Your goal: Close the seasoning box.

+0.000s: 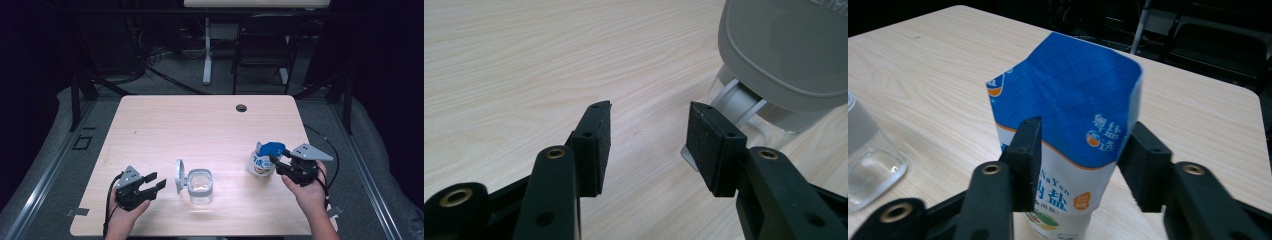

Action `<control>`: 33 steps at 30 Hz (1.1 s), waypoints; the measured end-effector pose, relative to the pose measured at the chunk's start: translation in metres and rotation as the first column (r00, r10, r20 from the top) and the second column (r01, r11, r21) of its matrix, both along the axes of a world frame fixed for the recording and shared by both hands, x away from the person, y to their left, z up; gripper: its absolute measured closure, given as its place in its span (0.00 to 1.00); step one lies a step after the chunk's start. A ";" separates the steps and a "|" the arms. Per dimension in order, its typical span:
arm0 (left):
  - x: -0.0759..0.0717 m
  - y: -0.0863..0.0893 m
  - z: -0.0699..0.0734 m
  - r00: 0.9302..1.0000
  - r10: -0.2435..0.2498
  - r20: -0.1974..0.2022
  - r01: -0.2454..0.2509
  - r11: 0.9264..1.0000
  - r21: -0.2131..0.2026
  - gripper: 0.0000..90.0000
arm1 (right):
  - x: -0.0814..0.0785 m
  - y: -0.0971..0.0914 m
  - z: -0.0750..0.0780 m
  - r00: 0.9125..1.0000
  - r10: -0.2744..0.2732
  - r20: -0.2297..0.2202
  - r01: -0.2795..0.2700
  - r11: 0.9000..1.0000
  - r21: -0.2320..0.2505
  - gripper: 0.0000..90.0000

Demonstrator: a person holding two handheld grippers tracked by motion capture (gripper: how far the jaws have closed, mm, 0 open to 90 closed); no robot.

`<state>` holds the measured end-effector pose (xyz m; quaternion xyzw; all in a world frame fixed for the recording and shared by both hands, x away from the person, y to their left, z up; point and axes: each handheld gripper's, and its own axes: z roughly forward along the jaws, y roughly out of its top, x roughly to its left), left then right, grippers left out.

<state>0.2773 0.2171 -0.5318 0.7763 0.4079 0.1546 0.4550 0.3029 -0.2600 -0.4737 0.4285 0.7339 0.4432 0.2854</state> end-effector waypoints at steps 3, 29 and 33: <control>0.000 0.000 -0.001 1.000 0.007 0.001 -0.007 1.000 -0.012 0.59 | -0.001 -0.001 0.002 1.000 0.011 -0.012 -0.011 1.000 0.005 0.78; 0.001 0.000 -0.002 1.000 0.010 0.005 -0.010 1.000 -0.027 0.59 | -0.042 0.022 0.006 0.992 0.124 -0.008 -0.124 0.992 -0.008 0.99; 0.001 0.000 -0.001 1.000 0.004 0.003 -0.004 1.000 -0.023 0.59 | -0.046 0.018 0.004 0.994 0.111 -0.005 -0.111 0.994 -0.012 0.98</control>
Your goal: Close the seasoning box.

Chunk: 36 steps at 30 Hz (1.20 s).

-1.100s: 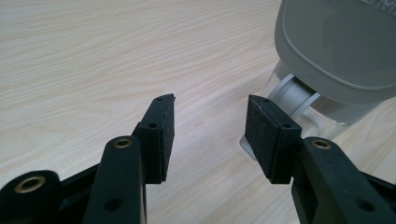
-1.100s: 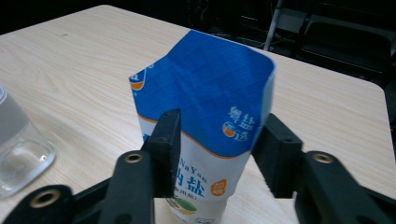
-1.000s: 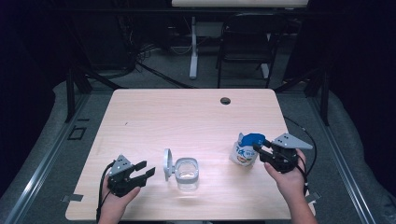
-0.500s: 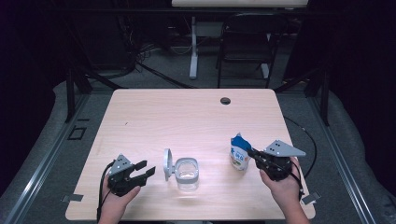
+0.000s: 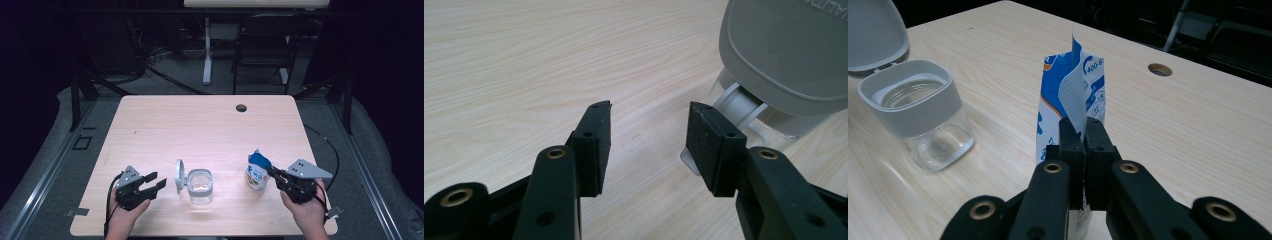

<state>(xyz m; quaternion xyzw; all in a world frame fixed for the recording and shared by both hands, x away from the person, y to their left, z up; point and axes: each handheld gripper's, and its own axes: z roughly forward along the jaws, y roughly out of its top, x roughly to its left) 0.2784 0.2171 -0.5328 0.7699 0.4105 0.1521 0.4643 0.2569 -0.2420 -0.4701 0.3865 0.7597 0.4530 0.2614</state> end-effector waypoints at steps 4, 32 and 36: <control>0.000 0.000 -0.001 1.000 0.007 0.004 -0.007 1.000 -0.008 0.59 | -0.002 -0.005 -0.003 1.000 -0.002 0.008 0.002 1.000 0.023 0.95; 0.001 0.006 0.000 1.000 0.026 0.004 -0.026 1.000 -0.010 0.58 | 0.008 0.002 -0.046 0.999 -0.017 -0.038 0.019 0.999 0.037 0.49; 0.001 0.007 0.000 1.000 0.028 0.003 -0.028 1.000 -0.002 0.58 | 0.010 0.005 -0.054 0.999 -0.017 -0.049 0.019 0.999 0.027 0.49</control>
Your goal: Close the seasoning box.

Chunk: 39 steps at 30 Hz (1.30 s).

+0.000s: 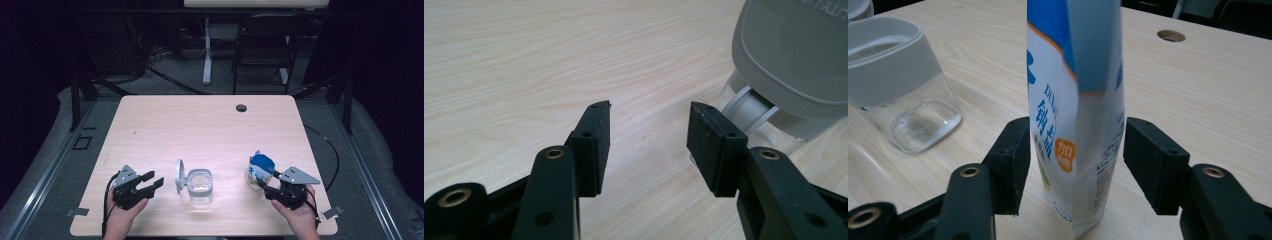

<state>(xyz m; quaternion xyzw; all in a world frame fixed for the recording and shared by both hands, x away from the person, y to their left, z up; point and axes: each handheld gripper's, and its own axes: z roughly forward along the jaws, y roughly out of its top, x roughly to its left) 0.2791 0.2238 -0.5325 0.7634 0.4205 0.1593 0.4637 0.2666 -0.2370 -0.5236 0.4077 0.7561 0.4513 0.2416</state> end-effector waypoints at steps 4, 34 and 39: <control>0.000 0.000 -0.001 1.000 0.001 -0.006 -0.001 1.000 0.001 0.58 | 0.001 0.003 -0.006 1.000 -0.016 0.008 0.016 1.000 -0.015 0.48; 0.003 0.003 -0.003 1.000 0.013 -0.006 -0.013 1.000 -0.009 0.58 | 0.011 0.014 -0.038 0.999 -0.043 0.002 0.043 0.998 -0.052 0.42; 0.002 0.004 -0.003 1.000 0.022 0.000 -0.022 1.000 -0.013 0.58 | 0.012 0.016 -0.042 0.999 -0.048 0.010 0.048 0.998 -0.044 0.42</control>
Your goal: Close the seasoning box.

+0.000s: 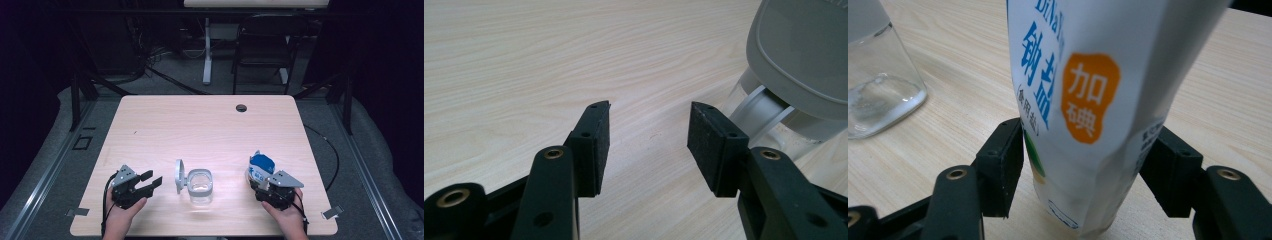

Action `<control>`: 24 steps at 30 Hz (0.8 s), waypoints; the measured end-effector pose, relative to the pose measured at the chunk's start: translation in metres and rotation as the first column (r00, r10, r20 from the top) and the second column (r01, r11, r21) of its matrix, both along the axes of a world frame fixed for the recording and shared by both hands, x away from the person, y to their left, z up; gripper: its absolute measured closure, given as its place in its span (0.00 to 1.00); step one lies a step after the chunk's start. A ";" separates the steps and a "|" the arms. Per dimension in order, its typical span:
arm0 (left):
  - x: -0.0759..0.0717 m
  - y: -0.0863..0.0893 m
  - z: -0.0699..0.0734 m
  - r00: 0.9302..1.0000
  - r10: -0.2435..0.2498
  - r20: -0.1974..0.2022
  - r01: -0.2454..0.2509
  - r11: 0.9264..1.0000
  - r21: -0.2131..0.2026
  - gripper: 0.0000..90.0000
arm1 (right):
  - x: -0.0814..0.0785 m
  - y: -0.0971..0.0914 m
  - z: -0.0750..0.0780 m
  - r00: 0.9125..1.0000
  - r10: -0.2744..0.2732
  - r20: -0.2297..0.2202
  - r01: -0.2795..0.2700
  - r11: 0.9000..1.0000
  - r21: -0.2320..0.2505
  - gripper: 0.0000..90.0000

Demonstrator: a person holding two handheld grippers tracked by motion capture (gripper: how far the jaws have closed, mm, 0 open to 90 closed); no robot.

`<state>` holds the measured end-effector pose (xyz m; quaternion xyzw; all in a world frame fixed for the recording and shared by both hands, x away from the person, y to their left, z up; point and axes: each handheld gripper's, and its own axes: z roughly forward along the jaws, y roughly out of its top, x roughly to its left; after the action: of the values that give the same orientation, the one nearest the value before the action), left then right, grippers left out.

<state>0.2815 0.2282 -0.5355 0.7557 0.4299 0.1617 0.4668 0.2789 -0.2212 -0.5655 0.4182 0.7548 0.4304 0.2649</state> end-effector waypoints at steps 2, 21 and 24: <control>0.000 0.001 0.000 1.000 0.000 0.001 0.000 1.000 -0.003 0.58 | 0.000 0.000 -0.002 1.000 -0.004 0.003 0.004 1.000 -0.001 0.42; 0.000 0.003 0.000 1.000 0.005 0.001 -0.005 1.000 -0.003 0.58 | 0.004 0.004 -0.011 1.000 -0.022 -0.014 0.022 1.000 -0.006 0.42; 0.000 0.002 -0.001 1.000 0.010 0.003 -0.010 1.000 -0.008 0.58 | 0.005 0.004 -0.012 1.000 -0.021 -0.017 0.021 1.000 -0.013 0.41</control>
<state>0.2813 0.2306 -0.5361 0.7515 0.4337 0.1634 0.4696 0.2839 -0.2172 -0.5772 0.4280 0.7553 0.4194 0.2656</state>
